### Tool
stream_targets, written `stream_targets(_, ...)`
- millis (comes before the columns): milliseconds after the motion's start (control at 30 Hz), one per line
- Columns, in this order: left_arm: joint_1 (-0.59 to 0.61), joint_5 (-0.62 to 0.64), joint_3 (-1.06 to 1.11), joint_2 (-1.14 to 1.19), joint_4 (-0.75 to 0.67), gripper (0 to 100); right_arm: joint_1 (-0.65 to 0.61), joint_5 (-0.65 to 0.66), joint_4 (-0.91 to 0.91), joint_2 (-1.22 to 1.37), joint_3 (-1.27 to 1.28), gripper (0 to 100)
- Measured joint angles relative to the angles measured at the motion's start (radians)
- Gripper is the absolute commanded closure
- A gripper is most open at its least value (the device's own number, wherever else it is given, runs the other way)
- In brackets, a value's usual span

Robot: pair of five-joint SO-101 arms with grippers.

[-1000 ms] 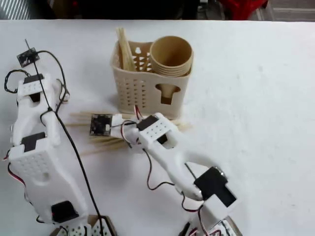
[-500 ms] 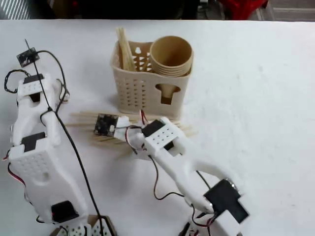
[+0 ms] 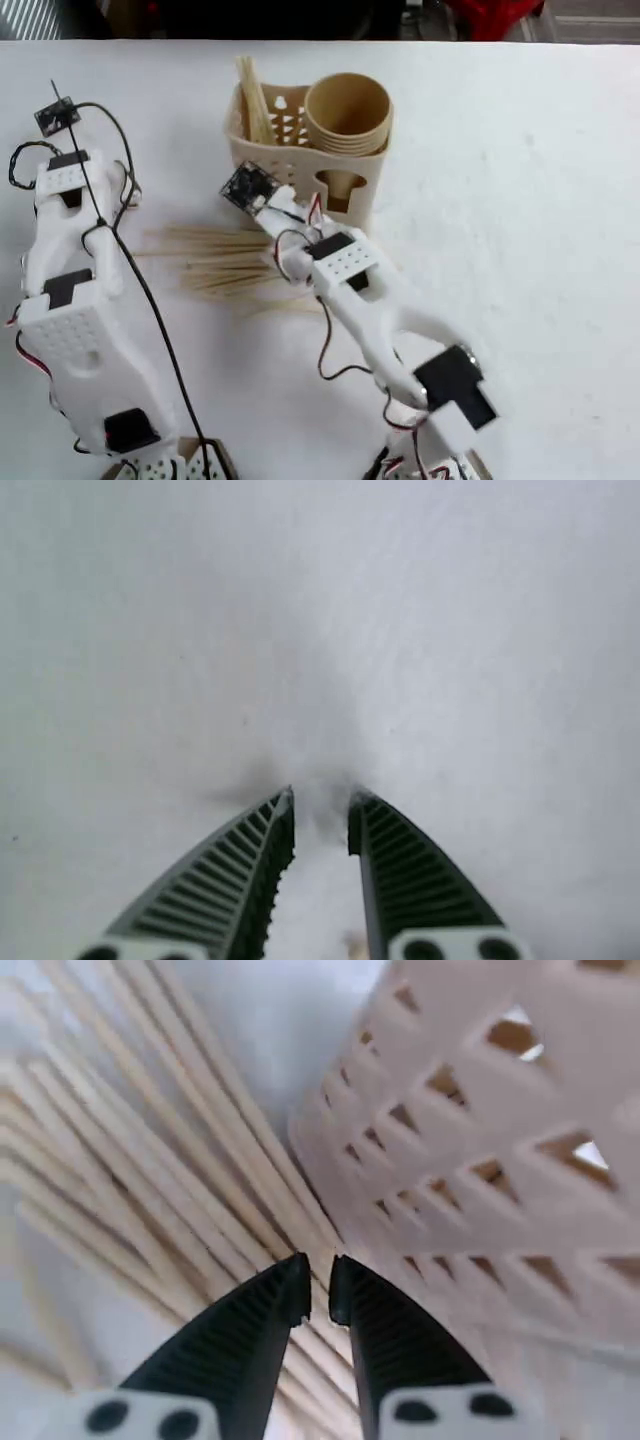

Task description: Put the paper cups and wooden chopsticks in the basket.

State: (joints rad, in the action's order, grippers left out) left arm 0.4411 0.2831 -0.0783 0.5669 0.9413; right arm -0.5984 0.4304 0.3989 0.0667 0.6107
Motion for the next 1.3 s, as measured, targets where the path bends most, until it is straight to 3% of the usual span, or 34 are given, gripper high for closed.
stream_targets(400,0.000,0.000,0.000,0.000,0.000,89,0.002,-0.046,-0.123,0.110,-0.002,94.8)
stream_targets(500,0.000,0.000,0.000,0.000,0.000,89,0.002,-0.046,-0.077,0.107,-0.005,98.5)
stream_targets(933,0.000,0.000,0.000,0.000,0.000,89,0.005,-0.048,0.166,0.031,-0.020,98.1)
stream_targets(1167,0.000,0.000,0.000,0.000,0.000,89,0.003,-0.052,0.187,-0.023,-0.015,98.1)
stream_targets(1300,0.000,0.000,0.000,0.000,0.000,89,0.003,-0.054,0.086,-0.044,0.015,98.1)
